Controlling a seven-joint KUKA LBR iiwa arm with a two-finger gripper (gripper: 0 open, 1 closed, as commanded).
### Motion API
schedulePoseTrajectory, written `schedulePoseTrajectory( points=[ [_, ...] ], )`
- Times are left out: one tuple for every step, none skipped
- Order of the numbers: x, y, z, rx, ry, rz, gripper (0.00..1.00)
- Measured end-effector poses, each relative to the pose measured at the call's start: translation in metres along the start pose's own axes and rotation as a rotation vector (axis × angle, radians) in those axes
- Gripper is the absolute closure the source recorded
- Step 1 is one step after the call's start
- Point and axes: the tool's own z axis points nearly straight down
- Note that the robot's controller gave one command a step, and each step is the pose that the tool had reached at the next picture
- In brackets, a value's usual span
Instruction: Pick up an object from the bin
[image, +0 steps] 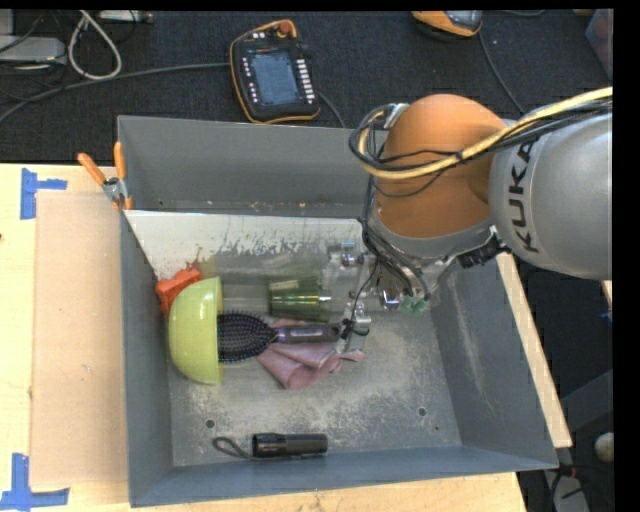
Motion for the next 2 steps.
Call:
schedulePoseTrajectory(
  points=[
    [-0.001, -0.001, -0.005, -0.001, -0.008, 0.003, 0.00],
    [0.005, -0.006, 0.134, -0.002, -0.008, 0.042, 0.00]
  ],
)
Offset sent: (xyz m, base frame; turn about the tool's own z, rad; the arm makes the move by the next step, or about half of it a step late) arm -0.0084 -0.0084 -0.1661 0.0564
